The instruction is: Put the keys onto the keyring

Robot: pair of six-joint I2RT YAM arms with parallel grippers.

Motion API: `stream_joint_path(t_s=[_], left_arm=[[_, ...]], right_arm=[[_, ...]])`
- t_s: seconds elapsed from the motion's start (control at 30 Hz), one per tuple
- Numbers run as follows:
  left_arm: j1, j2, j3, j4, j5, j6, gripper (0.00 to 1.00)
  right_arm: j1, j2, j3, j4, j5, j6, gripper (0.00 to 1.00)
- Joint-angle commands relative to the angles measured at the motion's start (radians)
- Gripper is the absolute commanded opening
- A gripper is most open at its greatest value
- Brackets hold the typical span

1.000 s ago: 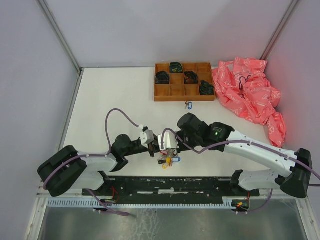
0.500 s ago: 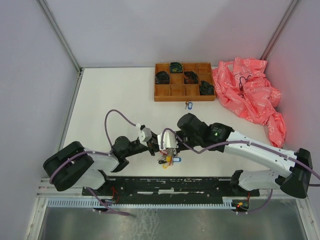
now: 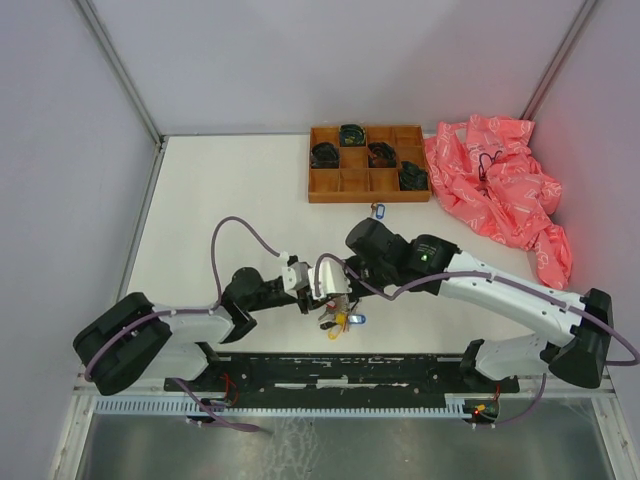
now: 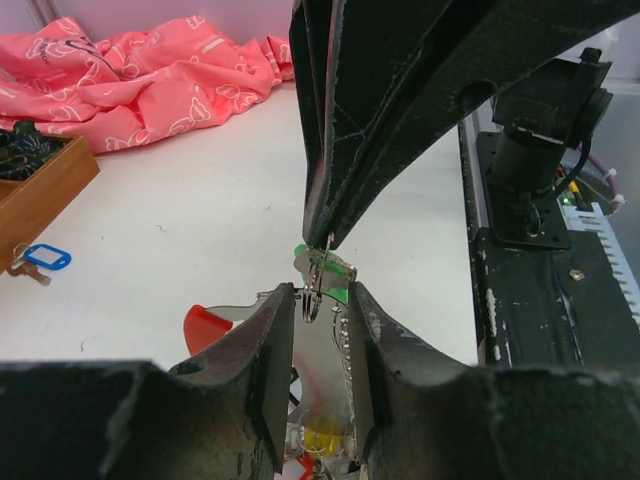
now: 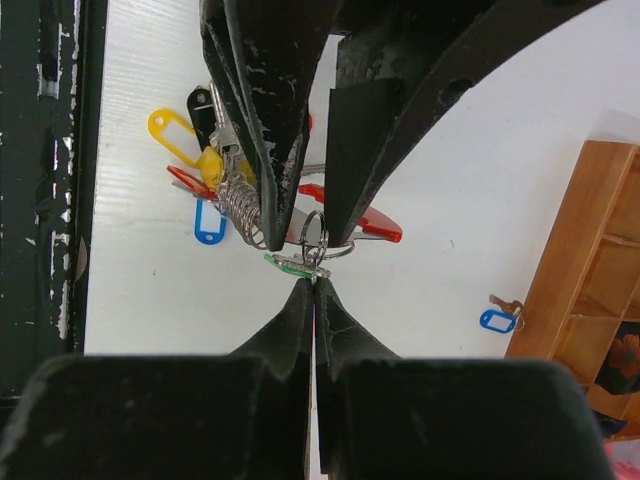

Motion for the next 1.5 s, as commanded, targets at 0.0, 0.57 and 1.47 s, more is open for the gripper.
stream_joint_path(t_s=[0.0, 0.57, 1.47], left_arm=[[0.005, -0.034, 0.063, -0.078, 0.048, 0.12, 0.35], [0.004, -0.15, 0.053, -0.253, 0.021, 0.162, 0.03], [-0.008, -0.072, -0.043, 0.147, -0.161, -0.086, 0.04]], right_arm=[[0.006, 0.004, 0.061, -0.009, -0.031, -0.022, 0.01], [0.007, -0.054, 0.01, -0.067, 0.036, 0.002, 0.01], [0.019, -0.089, -0.127, 0.193, 0.014, 0.06, 0.01]])
